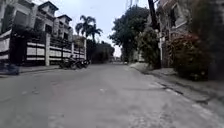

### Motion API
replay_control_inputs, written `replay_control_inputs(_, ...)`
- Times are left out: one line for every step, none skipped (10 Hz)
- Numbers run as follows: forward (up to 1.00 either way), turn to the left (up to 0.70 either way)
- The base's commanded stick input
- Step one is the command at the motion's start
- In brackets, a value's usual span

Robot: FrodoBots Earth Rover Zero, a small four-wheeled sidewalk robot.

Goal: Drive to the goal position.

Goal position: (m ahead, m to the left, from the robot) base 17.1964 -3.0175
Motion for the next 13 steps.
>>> replay_control_inputs(1.0,-0.05)
replay_control_inputs(1.0,-0.17)
replay_control_inputs(1.0,-0.31)
replay_control_inputs(1.0,-0.09)
replay_control_inputs(1.0,-0.05)
replay_control_inputs(1.0,-0.23)
replay_control_inputs(1.0,-0.14)
replay_control_inputs(1.0,-0.08)
replay_control_inputs(1.0,-0.28)
replay_control_inputs(1.0,-0.21)
replay_control_inputs(1.0,-0.1)
replay_control_inputs(1.0,-0.07)
replay_control_inputs(1.0,-0.06)
